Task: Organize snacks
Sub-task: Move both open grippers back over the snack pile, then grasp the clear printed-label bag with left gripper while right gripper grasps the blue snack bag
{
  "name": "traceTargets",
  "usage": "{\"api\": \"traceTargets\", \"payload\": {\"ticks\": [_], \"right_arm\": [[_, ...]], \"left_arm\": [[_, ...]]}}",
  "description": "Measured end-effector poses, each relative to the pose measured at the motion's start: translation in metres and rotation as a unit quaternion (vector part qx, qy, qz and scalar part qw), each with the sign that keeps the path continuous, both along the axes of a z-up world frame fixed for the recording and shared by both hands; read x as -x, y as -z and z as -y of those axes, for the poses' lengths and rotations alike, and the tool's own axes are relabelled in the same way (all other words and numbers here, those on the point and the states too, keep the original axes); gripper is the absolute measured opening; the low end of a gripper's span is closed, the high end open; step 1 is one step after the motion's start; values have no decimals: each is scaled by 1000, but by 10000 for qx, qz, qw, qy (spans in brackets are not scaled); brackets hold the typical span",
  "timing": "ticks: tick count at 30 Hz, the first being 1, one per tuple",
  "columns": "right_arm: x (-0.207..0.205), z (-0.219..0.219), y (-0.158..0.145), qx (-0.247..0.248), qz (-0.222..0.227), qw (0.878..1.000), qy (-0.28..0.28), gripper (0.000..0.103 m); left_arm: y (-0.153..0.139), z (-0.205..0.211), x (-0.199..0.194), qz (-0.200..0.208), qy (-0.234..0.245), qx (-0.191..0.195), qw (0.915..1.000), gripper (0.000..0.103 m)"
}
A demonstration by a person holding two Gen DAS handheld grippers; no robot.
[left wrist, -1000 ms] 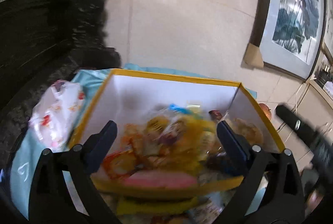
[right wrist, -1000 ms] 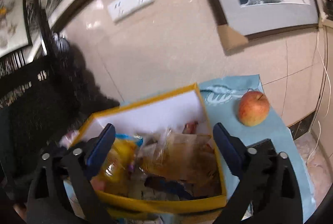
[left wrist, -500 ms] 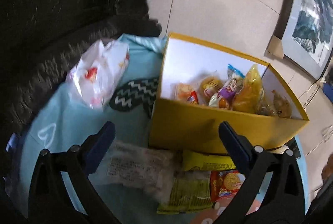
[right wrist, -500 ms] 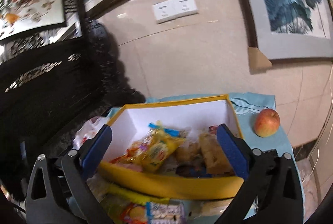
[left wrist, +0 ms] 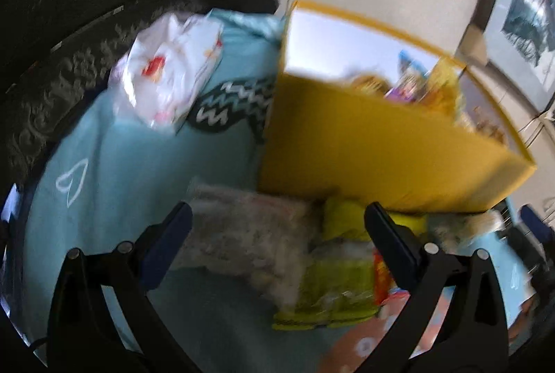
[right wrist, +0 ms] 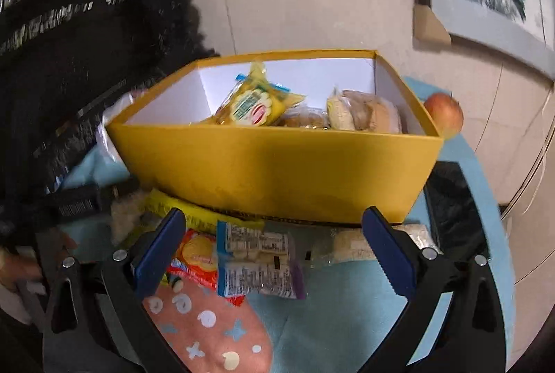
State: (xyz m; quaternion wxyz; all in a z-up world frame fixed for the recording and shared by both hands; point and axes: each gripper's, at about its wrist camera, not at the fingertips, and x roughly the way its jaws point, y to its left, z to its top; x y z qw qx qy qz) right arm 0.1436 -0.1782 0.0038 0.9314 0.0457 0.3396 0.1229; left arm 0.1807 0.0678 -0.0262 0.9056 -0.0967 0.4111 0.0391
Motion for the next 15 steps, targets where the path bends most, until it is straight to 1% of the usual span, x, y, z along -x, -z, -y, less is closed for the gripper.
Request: {"api": "traceTargets", "payload": {"ticks": [1,3,5,7,15], "right_arm": [[-1,5,0,-96,-10,9999,42,102],[-2,14,1,-277,-13,9996,79,102],[-5,18,3,-348,-70,9993,141,102],[-7,21,5,-462,-182,9987,121,102],[-6,13,8,-407,-313,9987,7,102]], "left_arm": [[3,-2,0,-67,-40,3,10000,101],[3,-4,2,-51,-30,18,10000,101],[3,-3,7,-26,42,23,10000,101],[6,-3,10,-69,133,119,9998,101],[22,1,8,-239,50,-332,9992,101]]}}
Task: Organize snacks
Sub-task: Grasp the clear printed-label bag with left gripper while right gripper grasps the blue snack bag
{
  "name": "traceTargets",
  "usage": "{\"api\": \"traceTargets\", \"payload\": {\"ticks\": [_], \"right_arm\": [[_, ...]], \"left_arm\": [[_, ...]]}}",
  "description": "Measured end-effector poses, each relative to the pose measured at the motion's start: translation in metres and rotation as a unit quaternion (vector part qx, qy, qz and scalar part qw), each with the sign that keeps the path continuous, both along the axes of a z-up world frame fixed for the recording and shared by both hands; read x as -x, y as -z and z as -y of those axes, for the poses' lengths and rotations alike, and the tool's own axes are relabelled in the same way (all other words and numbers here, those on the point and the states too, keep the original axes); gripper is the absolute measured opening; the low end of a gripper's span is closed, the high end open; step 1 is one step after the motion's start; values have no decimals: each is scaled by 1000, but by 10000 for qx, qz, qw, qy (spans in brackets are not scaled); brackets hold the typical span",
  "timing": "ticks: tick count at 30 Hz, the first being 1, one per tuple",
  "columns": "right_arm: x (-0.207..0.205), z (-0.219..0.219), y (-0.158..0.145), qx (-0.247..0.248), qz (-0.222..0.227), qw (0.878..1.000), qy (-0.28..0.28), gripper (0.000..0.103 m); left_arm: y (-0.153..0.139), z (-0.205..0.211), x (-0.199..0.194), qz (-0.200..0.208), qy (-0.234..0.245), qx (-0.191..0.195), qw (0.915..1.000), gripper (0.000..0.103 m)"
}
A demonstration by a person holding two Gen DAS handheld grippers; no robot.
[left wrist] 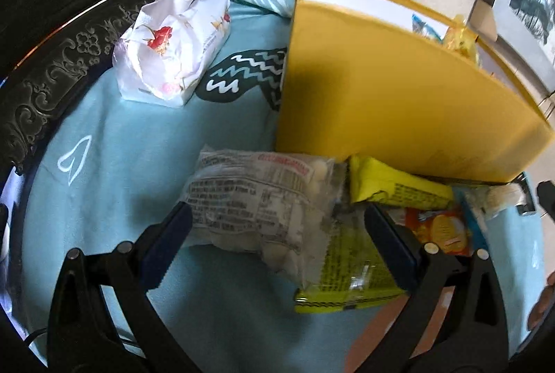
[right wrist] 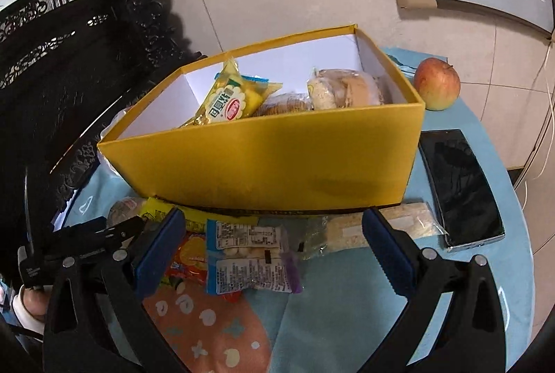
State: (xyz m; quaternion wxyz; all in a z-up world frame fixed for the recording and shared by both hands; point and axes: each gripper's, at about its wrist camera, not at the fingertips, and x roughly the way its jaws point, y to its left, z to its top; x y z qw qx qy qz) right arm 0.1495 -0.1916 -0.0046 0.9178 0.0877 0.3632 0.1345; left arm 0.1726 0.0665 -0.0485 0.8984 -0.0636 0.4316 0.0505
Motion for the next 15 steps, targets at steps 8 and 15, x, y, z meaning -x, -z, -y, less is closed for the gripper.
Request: {"api": "traceTargets", "payload": {"ticks": [8,15], "right_arm": [[-3,-3,5,35,-124,9999,0,102],[-4,0,5,16,-133,9999,21,102]], "left_arm": [[13,-12,-9,70,-233,-161,9996,98],[0,-37,-3,416,-645,208,9968,59]]}}
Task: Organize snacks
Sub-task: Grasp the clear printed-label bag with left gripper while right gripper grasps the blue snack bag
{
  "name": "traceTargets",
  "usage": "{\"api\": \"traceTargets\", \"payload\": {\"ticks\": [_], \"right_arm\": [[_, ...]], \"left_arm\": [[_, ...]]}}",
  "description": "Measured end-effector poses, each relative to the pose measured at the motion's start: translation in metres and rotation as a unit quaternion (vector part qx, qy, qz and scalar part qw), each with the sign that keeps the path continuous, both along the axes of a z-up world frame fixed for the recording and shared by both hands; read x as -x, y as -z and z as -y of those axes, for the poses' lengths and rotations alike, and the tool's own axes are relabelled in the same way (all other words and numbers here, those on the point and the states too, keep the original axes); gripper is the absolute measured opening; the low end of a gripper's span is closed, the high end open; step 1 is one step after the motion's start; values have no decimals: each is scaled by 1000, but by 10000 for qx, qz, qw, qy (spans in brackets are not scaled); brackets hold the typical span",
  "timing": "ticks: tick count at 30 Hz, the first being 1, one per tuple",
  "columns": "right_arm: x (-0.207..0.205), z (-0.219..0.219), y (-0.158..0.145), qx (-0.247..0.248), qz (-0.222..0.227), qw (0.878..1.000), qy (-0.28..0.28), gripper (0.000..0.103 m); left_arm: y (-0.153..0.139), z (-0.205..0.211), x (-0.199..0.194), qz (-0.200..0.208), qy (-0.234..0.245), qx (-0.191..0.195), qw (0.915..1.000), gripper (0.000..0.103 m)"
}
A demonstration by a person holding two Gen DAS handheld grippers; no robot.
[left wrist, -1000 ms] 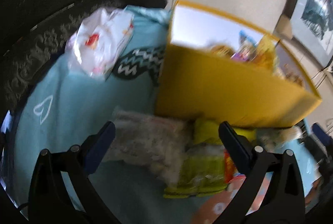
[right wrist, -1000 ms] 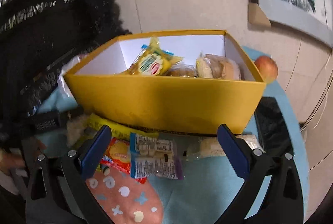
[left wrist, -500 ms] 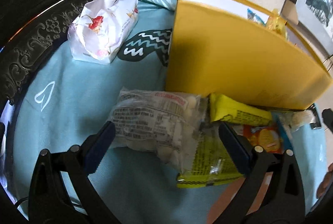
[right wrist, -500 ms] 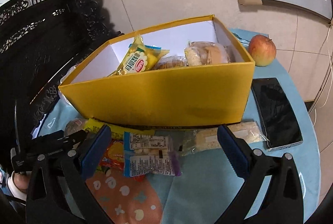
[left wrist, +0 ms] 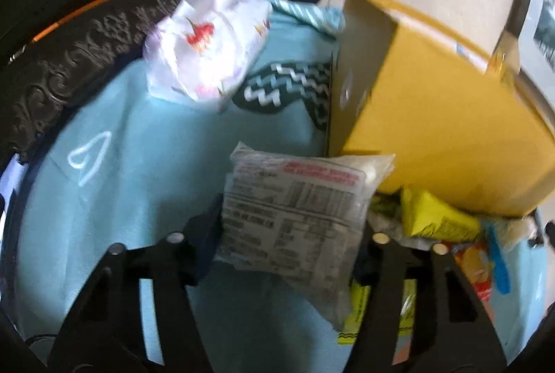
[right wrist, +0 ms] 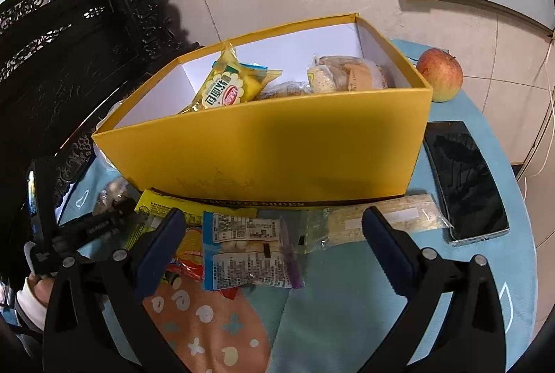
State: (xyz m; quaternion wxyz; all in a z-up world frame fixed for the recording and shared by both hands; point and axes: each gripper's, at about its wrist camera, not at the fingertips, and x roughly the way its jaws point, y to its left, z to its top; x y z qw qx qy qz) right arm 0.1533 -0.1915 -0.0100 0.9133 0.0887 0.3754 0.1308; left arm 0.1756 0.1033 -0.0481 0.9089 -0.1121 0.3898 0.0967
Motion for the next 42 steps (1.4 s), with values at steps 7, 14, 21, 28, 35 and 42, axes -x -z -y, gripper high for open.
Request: {"api": "traceTargets", "payload": {"ticks": [7,14,21,28,35,42], "right_arm": [[-4,0,3,162,-191,9997,-83,102],[-4,-34,24,826,-347,9946,-526,102],[-15,-38,46,814,-489,9950,-315,93],[-16,-20,29,219,-498,9977,-415,14],[-20,-16,33,111,-568,9975,-412,15],[-26,-22,40,205,-341,9985,-369,32]], "left_arm": [[-23,2,16,398,54,107,9991,59],[-24,24,17,363,571,271,9973,60],[-19,32,14,280,783,527,9951,62],[-14,34,15,187,878,618,9940,62],[-13,32,15,152,863,626,9942,62],[-12,34,14,141,900,581,9941,63]]}}
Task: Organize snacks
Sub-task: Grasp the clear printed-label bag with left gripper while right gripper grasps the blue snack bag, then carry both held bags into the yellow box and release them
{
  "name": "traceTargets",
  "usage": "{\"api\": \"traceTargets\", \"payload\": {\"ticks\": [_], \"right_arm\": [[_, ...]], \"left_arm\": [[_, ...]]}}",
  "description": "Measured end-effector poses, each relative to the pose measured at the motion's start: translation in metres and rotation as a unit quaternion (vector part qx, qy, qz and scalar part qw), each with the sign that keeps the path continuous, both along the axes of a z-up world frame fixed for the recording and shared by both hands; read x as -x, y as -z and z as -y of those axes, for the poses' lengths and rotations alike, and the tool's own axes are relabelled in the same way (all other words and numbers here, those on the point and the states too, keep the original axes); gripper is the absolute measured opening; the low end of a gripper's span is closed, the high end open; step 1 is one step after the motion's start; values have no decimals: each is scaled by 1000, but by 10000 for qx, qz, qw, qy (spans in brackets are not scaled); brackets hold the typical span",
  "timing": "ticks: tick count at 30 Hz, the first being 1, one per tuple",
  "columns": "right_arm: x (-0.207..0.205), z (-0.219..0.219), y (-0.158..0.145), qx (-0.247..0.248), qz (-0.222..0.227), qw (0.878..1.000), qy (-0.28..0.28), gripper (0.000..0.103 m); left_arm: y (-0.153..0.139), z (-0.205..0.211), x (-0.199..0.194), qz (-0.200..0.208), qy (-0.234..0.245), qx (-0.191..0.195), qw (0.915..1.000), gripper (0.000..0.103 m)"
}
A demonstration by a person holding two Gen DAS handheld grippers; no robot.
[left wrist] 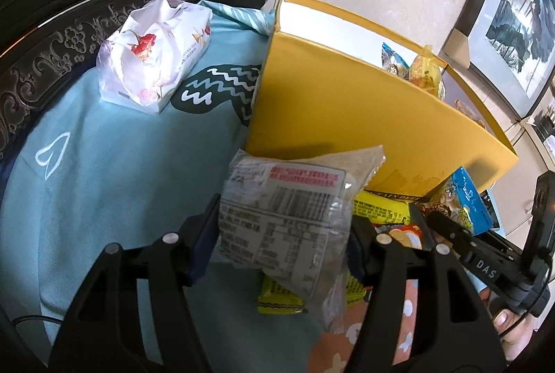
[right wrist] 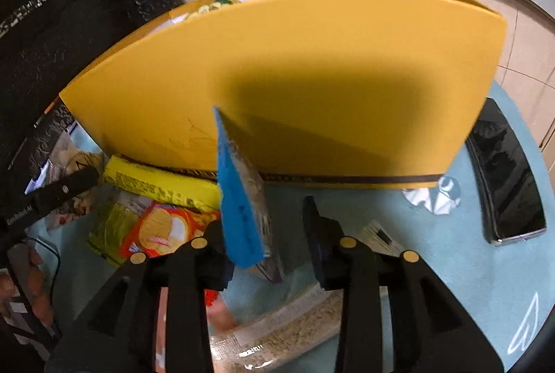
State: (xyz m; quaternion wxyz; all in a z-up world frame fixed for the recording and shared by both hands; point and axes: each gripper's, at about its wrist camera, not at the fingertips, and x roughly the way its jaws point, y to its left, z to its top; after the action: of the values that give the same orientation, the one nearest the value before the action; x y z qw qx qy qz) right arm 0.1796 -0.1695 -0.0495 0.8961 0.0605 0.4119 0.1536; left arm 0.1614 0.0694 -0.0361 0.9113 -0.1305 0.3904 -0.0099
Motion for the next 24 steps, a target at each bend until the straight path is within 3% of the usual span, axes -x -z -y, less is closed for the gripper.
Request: {"api": "traceTargets", "payload": {"ticks": [1,2,3,12,15,18,24], "right_arm": [[1,2,-3,-54,25,10000,-14,31],[2,4,-8,-160,31,9999,-44,20],[4,6,-11,-238,59,9997,-27,18],[16,31,-29,-1259,9,9920,13,18],[23,38,-38,-1586,54,9873,-28,18],[33,40,-48,-1879,168,9820,-129,18],[37,40,-77,-1957,470,9793,-229,18]], "left_arm": [[0,0,0,4,-5,-1,10000,63],[0,0,0,9,2,-3,10000,63],[0,1,-1,29,12,-10,10000,63],[-1,-4,-1,213,41,32,9998,53],[-15,-4,15,442,82,114,9989,53],[-31,3,34,712,200,-82,9972,53],[-68,13,42,1037,396,-16,9938,53]]}}
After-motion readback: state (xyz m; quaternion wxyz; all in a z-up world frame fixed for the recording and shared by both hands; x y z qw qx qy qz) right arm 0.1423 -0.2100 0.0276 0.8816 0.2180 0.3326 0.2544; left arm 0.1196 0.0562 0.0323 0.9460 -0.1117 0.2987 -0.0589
